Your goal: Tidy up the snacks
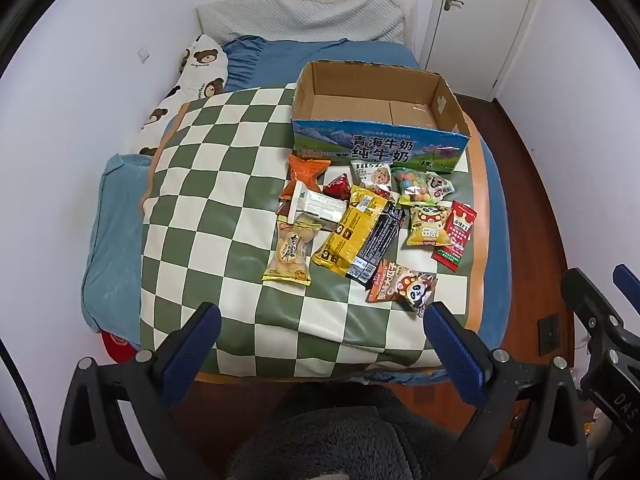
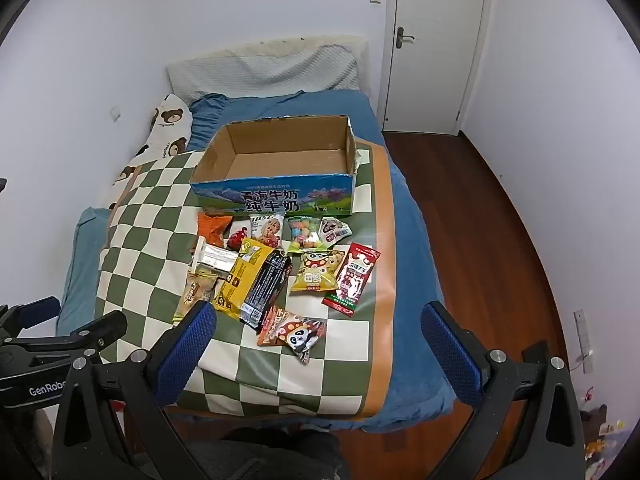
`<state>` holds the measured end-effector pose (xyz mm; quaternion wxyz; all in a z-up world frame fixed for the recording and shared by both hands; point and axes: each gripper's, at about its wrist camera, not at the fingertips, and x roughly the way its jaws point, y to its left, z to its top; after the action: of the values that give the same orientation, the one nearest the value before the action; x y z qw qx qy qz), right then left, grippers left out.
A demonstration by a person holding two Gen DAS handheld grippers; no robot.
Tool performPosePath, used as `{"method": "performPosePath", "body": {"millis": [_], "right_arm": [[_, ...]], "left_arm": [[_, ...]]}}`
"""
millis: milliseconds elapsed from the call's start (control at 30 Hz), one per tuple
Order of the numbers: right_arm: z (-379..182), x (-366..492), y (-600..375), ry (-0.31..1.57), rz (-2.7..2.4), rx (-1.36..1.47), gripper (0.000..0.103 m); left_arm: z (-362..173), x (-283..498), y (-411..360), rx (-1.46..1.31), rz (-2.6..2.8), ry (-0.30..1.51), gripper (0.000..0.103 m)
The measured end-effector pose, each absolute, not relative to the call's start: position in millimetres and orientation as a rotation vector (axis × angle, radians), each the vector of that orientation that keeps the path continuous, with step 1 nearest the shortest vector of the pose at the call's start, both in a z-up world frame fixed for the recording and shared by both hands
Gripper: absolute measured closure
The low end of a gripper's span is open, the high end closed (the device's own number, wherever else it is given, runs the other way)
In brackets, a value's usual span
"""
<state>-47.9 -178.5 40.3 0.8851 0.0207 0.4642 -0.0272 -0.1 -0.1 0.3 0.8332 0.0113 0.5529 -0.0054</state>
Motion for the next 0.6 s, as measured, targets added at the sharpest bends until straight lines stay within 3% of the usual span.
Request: {"method": "performPosePath", "body": {"millis": [600], "right_arm": [[40.4,-42.5,-177.7,0.977,-0.062,0.038,0.000]], "left_arm": [[2.1,4.0,2.8,0.022,-0.013,1.170,0.000]]}}
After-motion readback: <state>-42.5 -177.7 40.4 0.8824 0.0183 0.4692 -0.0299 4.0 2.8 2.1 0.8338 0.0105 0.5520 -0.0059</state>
